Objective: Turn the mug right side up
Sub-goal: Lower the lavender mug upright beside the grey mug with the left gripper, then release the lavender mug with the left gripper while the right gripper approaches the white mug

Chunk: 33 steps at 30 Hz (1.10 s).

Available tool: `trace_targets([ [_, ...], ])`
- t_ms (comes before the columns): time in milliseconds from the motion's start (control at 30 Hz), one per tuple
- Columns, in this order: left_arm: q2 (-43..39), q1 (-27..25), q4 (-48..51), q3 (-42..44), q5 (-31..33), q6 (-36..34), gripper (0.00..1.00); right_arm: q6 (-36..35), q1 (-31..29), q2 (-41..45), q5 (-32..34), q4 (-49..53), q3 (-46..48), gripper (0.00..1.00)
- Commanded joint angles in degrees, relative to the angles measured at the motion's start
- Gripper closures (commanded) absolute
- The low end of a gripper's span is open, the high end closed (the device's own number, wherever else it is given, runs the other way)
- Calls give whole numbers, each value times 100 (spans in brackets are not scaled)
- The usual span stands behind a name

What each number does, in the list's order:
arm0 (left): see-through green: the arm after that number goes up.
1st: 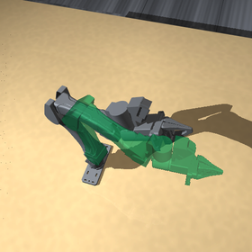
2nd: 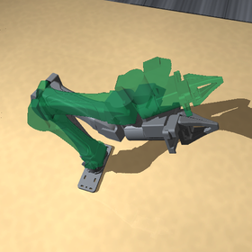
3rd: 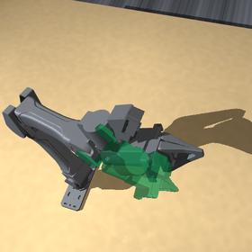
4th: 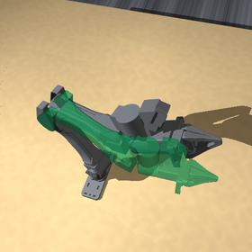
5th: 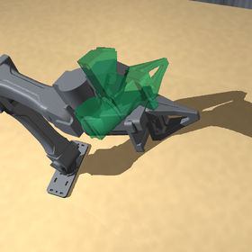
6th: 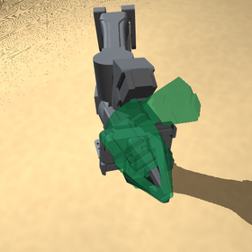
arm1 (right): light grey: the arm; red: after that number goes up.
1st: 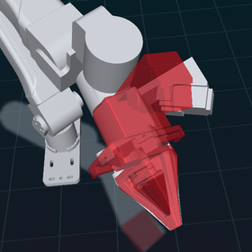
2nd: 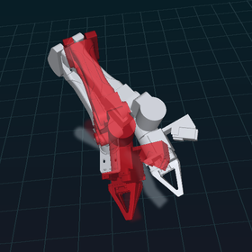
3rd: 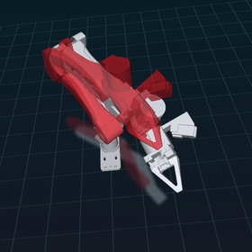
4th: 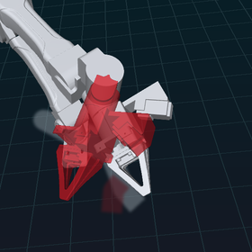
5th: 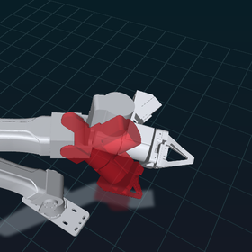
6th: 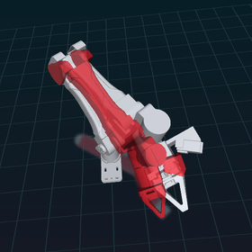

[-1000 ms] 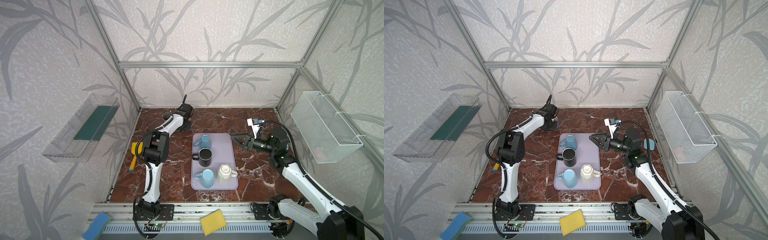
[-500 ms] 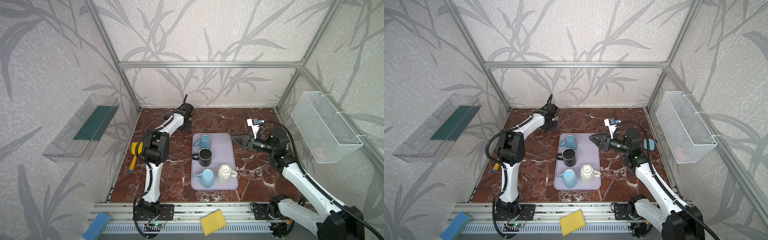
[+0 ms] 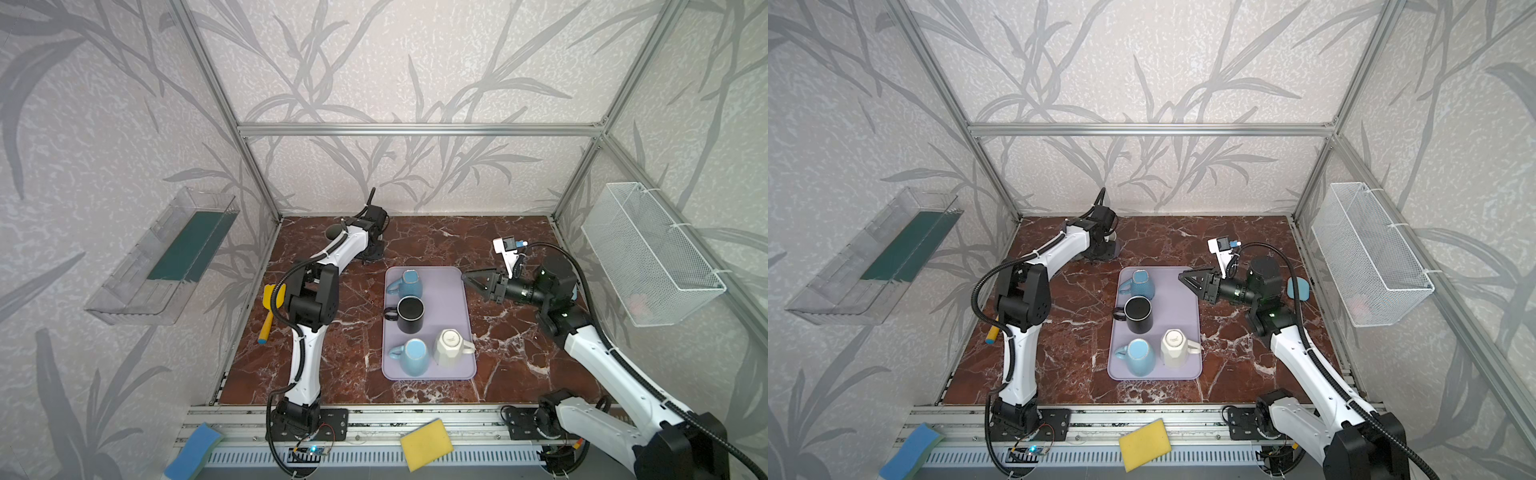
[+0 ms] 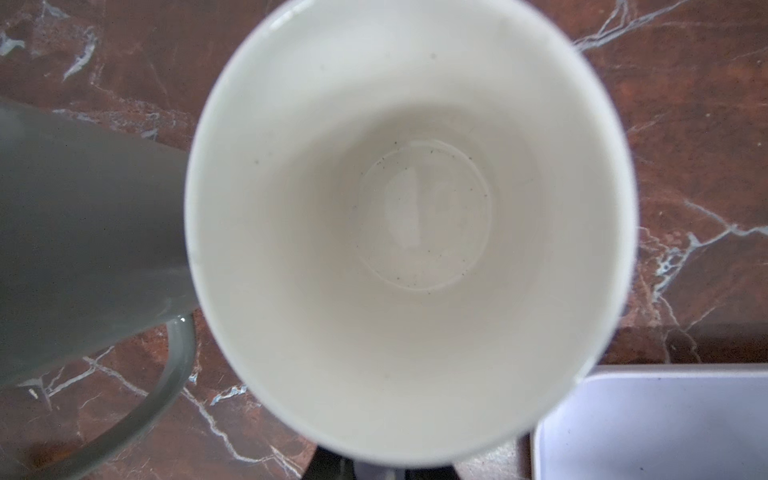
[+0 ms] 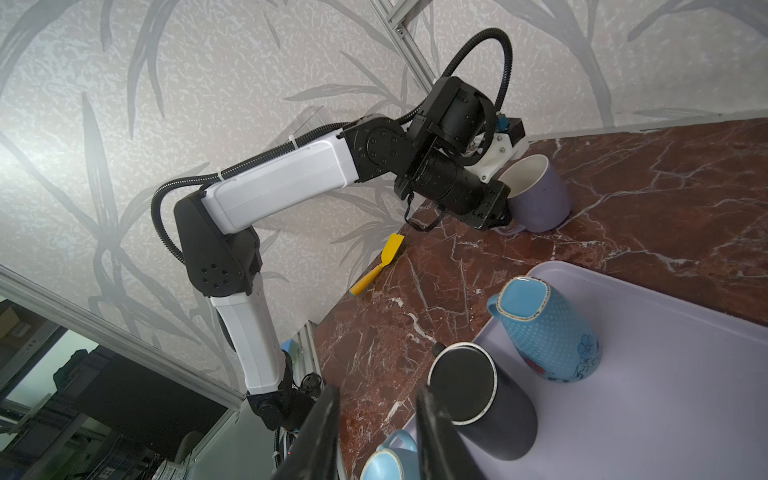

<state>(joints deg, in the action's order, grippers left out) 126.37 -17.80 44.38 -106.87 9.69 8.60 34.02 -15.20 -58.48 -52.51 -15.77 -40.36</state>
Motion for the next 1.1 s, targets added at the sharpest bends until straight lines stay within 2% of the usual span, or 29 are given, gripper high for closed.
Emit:
trace_targets([
  [0, 22, -35, -4, -298, 225, -23, 96, -80, 43, 99, -23, 13, -51, 67],
  [233, 125, -39, 97, -405, 305, -9, 95, -80, 48, 91, -26, 18, -60, 67],
  [733, 129, -49, 137, -466, 308, 27, 72, -80, 52, 91, -56, 30, -64, 66],
  [1067, 0, -57, 179, -427, 297, 94, 63, -181, 52, 82, -54, 190, -108, 66],
])
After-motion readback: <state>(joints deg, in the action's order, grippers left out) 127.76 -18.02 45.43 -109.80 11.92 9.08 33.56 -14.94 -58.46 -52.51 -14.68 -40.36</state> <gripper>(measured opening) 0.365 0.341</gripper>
